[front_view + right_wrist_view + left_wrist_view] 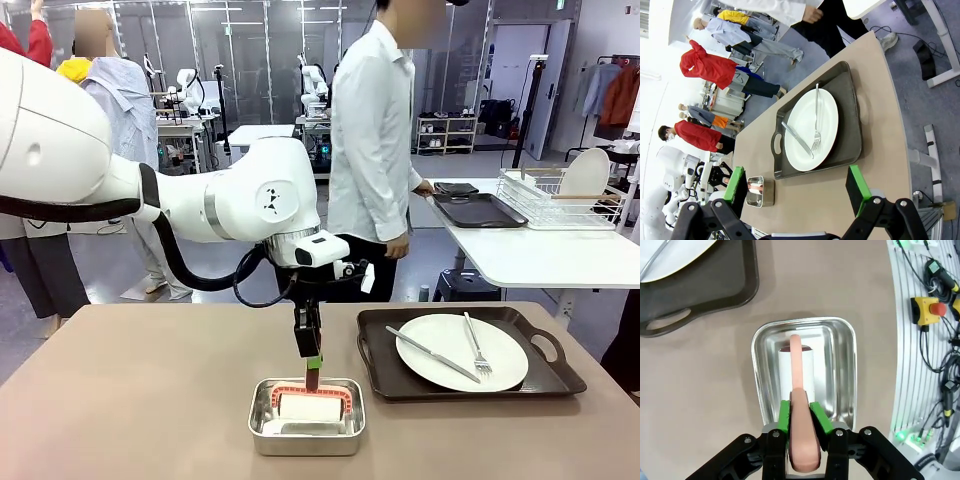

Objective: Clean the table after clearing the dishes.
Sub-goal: Place the Lint Roller back on top of the Airtight Container, then when the right (or left) Handle tray is removed, use the right hand (or left hand) to clean the right (or left) side of the table with the Lint Roller.

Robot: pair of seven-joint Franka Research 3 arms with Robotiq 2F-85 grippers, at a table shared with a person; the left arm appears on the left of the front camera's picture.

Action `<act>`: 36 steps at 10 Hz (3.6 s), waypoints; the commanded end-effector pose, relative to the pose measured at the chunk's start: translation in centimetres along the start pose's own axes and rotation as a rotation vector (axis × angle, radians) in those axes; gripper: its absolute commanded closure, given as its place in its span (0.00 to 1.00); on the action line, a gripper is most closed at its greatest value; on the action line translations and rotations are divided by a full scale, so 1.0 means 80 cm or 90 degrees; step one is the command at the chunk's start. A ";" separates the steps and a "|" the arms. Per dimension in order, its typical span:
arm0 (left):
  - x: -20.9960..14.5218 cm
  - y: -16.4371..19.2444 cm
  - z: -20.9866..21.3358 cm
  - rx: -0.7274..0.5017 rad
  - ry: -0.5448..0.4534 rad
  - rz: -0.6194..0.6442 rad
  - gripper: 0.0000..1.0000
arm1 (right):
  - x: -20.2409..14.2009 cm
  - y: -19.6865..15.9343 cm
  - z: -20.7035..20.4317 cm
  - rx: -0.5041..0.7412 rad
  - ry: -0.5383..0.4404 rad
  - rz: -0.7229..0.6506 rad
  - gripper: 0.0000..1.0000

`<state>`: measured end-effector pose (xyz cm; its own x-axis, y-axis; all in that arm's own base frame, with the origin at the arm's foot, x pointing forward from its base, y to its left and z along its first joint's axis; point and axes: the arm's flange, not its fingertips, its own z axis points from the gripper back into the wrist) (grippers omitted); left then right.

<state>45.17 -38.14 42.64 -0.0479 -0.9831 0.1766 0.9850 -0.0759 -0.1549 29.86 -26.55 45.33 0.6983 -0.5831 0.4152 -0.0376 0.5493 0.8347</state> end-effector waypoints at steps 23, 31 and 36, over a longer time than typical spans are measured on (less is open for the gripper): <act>-0.030 0.038 0.006 0.047 -0.003 0.021 0.00 | -0.002 0.000 0.001 0.011 -0.008 0.013 0.00; -0.278 0.049 0.184 0.163 -0.021 0.320 0.00 | -0.002 0.000 0.001 0.011 -0.008 0.013 0.00; -0.551 -0.044 0.218 0.195 -0.219 0.648 0.00 | -0.002 0.000 0.001 0.011 -0.008 0.013 0.00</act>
<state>47.20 8.67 52.79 0.8078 -0.5278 0.2626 0.5678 0.8163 -0.1059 29.84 -26.57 45.37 0.6974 -0.5835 0.4160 -0.0371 0.5503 0.8341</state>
